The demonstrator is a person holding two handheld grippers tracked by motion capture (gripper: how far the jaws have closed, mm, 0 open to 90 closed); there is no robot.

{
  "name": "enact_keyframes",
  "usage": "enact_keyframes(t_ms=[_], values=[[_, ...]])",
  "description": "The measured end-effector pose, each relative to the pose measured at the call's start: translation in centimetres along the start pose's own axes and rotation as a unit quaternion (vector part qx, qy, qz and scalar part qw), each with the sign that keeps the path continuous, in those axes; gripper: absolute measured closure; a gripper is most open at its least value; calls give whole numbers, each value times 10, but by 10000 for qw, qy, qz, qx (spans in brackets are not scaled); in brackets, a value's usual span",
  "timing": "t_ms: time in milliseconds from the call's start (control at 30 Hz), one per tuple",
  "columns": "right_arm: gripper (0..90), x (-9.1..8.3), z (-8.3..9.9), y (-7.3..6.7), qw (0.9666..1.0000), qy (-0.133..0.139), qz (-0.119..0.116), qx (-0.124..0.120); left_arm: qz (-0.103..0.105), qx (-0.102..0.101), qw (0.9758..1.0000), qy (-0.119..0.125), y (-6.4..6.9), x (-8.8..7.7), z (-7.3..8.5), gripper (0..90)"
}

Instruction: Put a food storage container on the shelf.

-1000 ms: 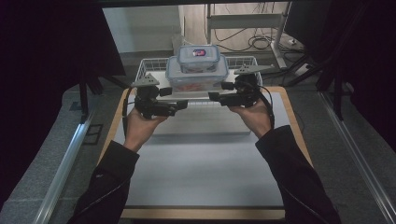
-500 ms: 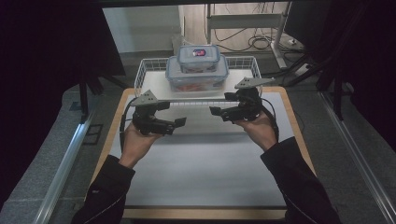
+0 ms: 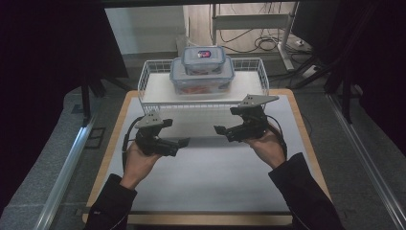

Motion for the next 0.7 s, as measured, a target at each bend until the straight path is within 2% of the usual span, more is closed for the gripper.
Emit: enact_keyframes(t_ms=[333,600,700], values=[[69,-3,18,-8,9999,-54,77,-129,-78,23,9999,-69,9,0,23,43],[46,-3,35,-8,9999,-115,69,-91,-169,24,9998,-94,13,3,38,37],[29,-5,44,-7,10000,-70,41,20,-177,-7,9998,-102,15,3,46,36]])
Point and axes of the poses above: each handheld gripper's, and its own axes: x roughly forward along the jaws, z roughly out of its underside, y roughly to its right, the point moved 3 cm from there along x, roughly forward along the jaws, and after that the axes turned 3 degrees about -z, right-handed, at the moved point
